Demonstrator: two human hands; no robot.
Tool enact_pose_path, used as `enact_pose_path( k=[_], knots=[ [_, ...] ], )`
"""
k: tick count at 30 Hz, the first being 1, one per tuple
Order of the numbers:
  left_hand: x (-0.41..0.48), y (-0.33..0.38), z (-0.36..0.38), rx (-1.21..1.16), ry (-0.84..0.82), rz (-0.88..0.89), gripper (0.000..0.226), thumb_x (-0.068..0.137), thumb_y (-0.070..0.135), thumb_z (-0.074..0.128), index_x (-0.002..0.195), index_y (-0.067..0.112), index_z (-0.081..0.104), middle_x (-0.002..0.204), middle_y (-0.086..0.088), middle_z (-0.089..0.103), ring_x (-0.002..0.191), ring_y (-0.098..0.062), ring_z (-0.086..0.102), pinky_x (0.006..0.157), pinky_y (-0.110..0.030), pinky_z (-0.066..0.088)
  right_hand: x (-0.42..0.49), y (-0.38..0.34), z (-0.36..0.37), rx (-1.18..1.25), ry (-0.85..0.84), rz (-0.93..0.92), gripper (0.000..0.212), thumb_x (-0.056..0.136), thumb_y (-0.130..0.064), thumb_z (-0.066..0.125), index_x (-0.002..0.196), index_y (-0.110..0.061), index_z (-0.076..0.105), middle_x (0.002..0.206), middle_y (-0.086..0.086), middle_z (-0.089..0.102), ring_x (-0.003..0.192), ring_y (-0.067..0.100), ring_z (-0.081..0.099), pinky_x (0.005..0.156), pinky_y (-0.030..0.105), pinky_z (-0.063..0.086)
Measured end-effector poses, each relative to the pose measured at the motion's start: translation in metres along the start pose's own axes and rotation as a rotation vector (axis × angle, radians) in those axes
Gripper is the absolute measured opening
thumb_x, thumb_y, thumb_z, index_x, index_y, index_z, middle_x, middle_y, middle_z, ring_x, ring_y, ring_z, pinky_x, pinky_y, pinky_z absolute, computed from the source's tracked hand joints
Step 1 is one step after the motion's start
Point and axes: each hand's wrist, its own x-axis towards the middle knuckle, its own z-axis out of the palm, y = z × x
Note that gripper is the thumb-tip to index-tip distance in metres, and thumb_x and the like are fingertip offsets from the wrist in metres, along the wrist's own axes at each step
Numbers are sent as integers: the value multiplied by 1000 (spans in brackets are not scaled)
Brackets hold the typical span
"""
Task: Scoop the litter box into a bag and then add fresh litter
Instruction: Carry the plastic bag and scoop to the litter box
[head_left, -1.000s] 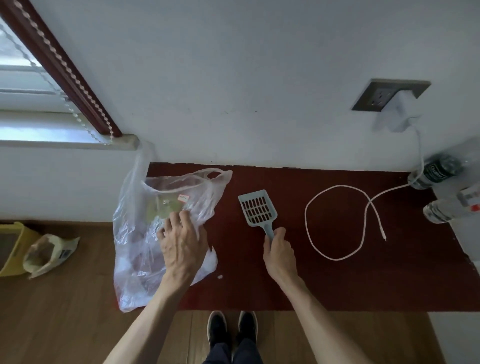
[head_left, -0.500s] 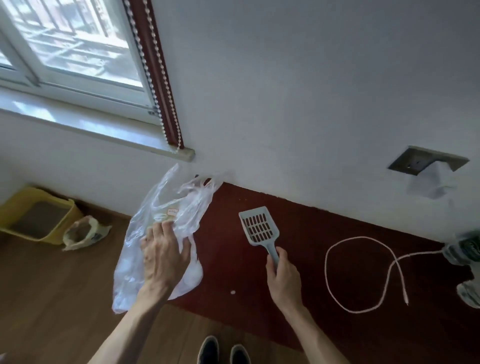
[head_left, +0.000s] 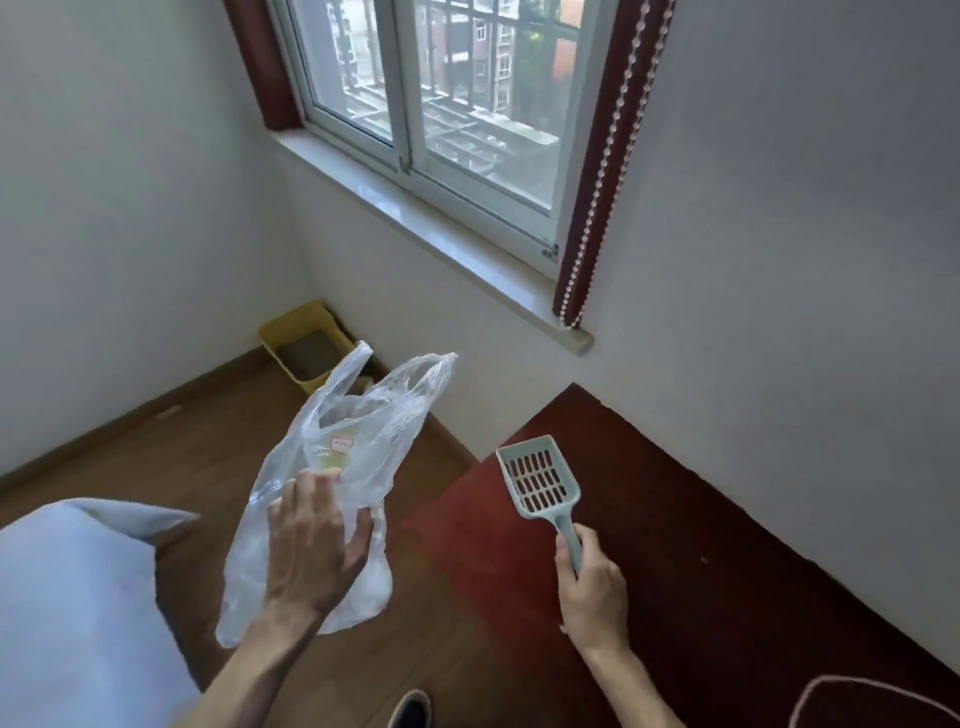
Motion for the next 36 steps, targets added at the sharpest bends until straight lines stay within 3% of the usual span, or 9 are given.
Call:
enact_pose_path(
  k=[8,10,12,14,27,36],
  knots=[
    [-20,-87,-23,-9,-8,-237,52,82,51,43,109,7,51,107,-18,58,96,-35,57,84,-50,49,17,-65,60,-7,-112,-135,17,97,-27,53,105,-16,61,60,-14,55,49,3,54,49,17,37],
    [-22,-110,-27,-9,-7,-282,48,81,47,49,109,8,51,107,-18,59,96,-34,58,84,-50,50,20,-84,78,-1,-129,-148,18,97,-27,53,106,-14,62,59,-15,55,49,4,54,50,20,40],
    [-21,-133,-31,-18,0,-316,45,78,42,57,108,9,50,105,-17,59,93,-34,58,80,-49,53,22,-105,98,5,-145,-155,16,96,-25,54,105,-14,62,57,-17,53,46,0,52,47,15,38],
    [-17,-156,-35,-19,2,-338,46,75,41,60,107,9,51,104,-17,60,91,-33,59,78,-48,55,23,-128,116,14,-139,-154,14,96,-21,57,105,-13,63,56,-19,51,44,-4,48,46,10,34],
    [24,-283,-55,11,58,-367,46,73,36,62,106,6,50,100,-20,61,86,-35,62,73,-48,56,33,-225,226,30,-182,-136,19,96,-23,55,109,-11,61,56,-13,53,45,4,53,48,18,37],
    [81,-344,-38,52,89,-459,47,74,34,61,106,3,49,100,-23,60,86,-38,62,69,-48,56,91,-262,288,46,-230,-179,25,95,-23,54,113,-7,59,67,-8,61,46,4,55,46,10,38]
  ],
)
